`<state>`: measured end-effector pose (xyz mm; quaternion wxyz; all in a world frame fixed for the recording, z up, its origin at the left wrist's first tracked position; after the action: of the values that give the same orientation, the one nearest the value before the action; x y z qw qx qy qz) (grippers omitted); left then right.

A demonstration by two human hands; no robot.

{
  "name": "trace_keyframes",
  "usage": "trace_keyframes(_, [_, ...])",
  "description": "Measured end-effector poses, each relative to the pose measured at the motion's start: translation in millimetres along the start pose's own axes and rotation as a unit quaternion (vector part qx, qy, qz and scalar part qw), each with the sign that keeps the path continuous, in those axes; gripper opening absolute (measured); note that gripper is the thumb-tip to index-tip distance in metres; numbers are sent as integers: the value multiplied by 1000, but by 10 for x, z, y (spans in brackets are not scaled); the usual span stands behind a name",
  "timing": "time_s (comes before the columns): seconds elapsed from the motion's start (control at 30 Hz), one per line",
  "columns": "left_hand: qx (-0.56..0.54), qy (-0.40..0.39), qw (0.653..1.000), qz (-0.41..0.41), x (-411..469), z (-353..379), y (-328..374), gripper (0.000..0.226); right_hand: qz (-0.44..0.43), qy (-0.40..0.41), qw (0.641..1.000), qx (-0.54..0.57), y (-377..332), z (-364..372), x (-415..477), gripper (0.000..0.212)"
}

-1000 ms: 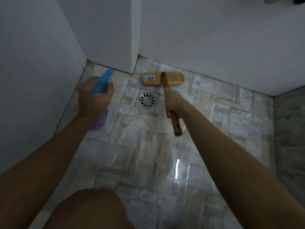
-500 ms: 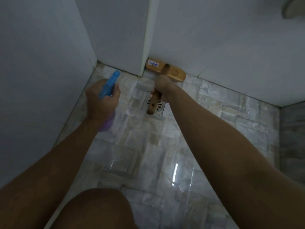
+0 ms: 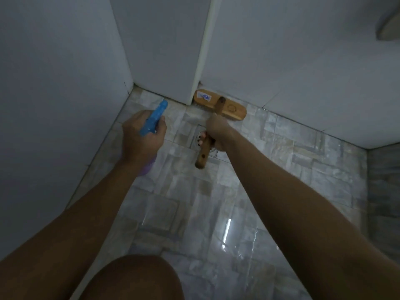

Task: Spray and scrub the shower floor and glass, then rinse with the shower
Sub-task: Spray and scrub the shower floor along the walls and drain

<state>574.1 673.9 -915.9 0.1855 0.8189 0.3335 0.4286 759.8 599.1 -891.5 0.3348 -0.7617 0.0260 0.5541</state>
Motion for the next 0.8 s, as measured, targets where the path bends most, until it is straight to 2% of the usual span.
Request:
trace_keyframes(0.07, [3,4,1000,2,-2,12,5,25,-1,-5,1000,7,37,-30,22,27])
trace_keyframes(0.23, [-1,18,1000,0,-14,-23,-27,28,-23,8,1000,17,-424,34,205,33])
trace_keyframes(0.43, [7,-2,1000,-5,20,13,25,29,-17,-15,1000,9,52,-12,40,27])
trace_keyframes(0.6, [-36,8,999,-33,34,-12,22,30,-25,4,999,39,-362,-34,214,27])
trace_keyframes(0.7, [-13,-10,1000,-26,29,-14,56,26,-19,-3,1000,11,-61,32,95,35])
trace_keyframes(0.8, [-14,-11,999,-33,34,7,39,24,-6,-24,999,23,197,-1,-14,34])
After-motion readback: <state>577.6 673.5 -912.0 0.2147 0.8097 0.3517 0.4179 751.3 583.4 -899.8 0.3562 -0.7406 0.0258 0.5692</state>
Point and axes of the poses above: each hand's wrist, its own x-axis towards the middle knuckle, its own z-axis out of the palm, y = z × x, the point moved 2 cm from there along x, towards the middle knuckle, and after that the axes turned 9 degrees about z, right-handed, at the moved point
